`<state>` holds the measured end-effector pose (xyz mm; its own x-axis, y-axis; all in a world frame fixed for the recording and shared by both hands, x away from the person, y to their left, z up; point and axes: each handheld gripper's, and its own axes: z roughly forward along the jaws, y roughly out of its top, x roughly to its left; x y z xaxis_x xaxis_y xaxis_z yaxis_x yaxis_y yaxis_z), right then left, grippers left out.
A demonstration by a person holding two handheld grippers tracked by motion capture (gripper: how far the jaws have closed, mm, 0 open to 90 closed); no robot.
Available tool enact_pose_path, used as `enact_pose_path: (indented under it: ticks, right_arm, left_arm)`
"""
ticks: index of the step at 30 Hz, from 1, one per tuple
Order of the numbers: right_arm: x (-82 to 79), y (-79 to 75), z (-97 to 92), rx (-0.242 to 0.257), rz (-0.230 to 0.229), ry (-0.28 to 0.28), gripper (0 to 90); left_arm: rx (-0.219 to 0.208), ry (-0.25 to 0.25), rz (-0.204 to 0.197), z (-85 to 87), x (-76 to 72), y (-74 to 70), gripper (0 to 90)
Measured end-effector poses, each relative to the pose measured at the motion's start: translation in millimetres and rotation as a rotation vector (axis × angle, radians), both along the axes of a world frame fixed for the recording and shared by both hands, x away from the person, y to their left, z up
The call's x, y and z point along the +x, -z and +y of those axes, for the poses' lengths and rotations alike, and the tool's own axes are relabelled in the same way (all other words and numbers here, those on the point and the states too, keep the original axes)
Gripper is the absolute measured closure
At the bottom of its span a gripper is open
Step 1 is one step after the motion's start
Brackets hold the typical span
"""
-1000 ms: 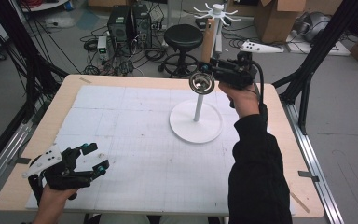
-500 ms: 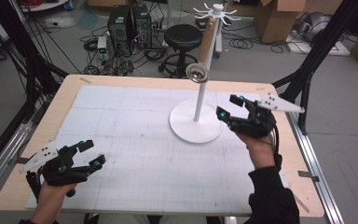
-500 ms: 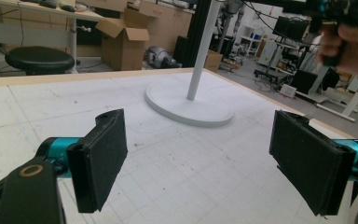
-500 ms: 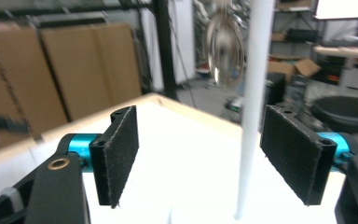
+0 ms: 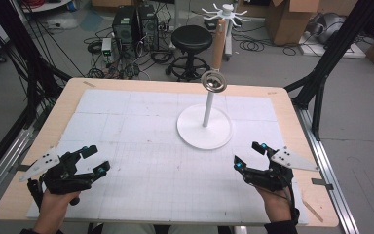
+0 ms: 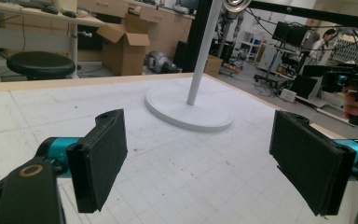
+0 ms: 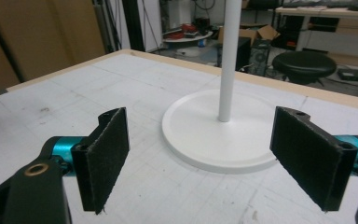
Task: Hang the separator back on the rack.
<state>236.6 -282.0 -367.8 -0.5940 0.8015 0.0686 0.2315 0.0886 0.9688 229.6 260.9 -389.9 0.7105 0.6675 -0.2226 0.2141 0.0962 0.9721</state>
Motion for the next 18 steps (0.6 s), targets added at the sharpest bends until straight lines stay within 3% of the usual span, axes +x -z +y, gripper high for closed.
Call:
enact_pose_path:
  ticks: [6,18]
  right_arm:
    - [-7.1,-4.4,-3.0,0.033,-0.02,0.014,18.4]
    - [-7.0,-3.5,-0.7,0.017,-0.02,0.009,18.4]
  left_arm:
    - [-0.005,-0.001,-0.003,-1.0,-1.4,0.2,19.3]
    - [-0.009,0.001,-0.007,-1.7,-2.5,0.2,19.3]
